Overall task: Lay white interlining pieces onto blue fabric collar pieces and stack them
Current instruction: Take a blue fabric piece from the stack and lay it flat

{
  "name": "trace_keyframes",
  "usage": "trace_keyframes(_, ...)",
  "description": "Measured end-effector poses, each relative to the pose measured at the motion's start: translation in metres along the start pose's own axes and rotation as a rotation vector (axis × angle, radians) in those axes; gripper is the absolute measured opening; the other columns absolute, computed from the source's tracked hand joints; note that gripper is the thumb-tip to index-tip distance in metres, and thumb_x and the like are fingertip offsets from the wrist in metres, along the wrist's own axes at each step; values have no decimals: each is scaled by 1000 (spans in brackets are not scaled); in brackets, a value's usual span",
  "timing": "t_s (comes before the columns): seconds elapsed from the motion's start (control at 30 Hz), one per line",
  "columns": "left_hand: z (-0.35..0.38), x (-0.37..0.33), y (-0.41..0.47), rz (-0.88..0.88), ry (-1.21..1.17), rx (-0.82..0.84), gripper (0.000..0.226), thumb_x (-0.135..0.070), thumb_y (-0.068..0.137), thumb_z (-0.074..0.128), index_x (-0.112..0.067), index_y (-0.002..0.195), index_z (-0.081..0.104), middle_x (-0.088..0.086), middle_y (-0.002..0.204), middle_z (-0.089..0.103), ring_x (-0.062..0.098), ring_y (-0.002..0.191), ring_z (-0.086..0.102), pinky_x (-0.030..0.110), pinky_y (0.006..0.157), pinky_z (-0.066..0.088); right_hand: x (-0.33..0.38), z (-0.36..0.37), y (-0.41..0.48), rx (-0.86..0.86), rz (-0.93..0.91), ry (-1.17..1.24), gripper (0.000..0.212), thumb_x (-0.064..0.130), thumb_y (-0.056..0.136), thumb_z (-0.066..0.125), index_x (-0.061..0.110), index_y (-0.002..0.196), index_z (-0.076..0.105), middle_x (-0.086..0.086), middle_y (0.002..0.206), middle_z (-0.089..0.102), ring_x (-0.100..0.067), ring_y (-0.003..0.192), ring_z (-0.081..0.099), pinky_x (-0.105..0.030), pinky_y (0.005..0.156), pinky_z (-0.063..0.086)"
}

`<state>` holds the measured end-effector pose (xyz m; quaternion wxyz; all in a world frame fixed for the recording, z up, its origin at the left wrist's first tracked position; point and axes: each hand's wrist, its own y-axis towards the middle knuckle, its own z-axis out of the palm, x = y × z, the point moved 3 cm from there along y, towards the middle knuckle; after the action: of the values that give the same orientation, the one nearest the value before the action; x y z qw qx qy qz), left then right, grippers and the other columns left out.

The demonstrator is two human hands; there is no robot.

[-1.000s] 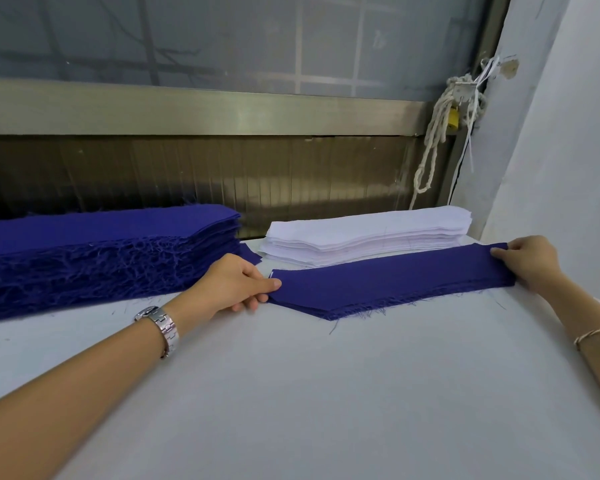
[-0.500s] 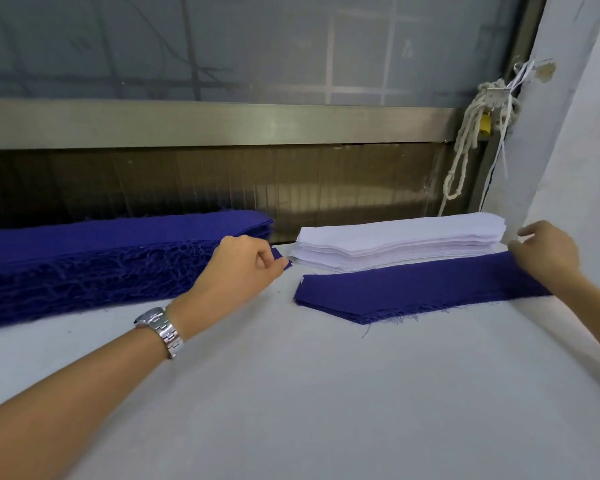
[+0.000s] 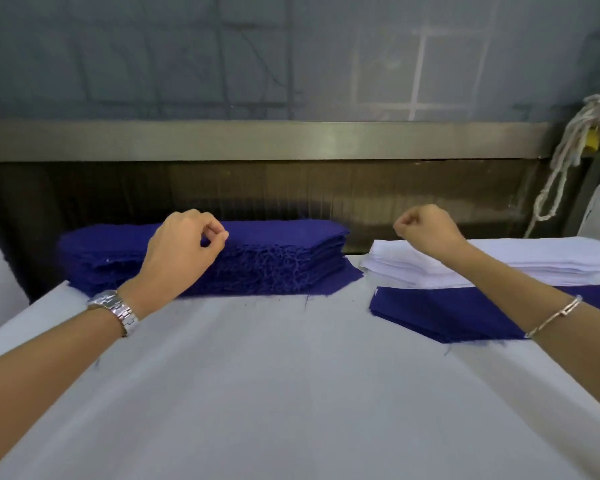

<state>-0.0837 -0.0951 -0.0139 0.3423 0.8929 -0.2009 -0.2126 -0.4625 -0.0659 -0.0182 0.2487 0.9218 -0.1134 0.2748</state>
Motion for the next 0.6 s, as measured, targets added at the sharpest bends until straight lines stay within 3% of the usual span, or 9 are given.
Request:
trace_keyframes(0.2,-24,71,2,-99,163,70,19,-23,97,61,-14,107,73,7,103,69,26,91,64,45,73,53,56,44,15,119,0,131,26,27,101,58,7,109,73,-9,114,70,-26,106,63,-39,92,50)
trace_keyframes(0.33,-40,106,4,-122,318,106,24,-30,99,57,-17,111,73,10,109,69,32,95,64,46,76,50,74,64,25,222,63,169,37,36,101,57,3,106,74,-10,111,70,-26,103,63,-34,87,45)
trace_keyframes(0.43,-47,129,9,-184,385,154,25,-35,98,56,-21,111,73,9,104,70,33,92,65,44,76,50,79,71,28,214,71,180,27,33,98,63,9,97,75,-7,102,70,-21,95,61,-34,84,45)
trace_keyframes(0.6,-50,154,10,-267,203,197,23,-32,98,59,-19,112,72,7,108,70,26,96,64,43,76,55,79,76,29,171,106,250,19,24,92,73,18,75,70,0,84,68,-19,92,62,-34,82,44)
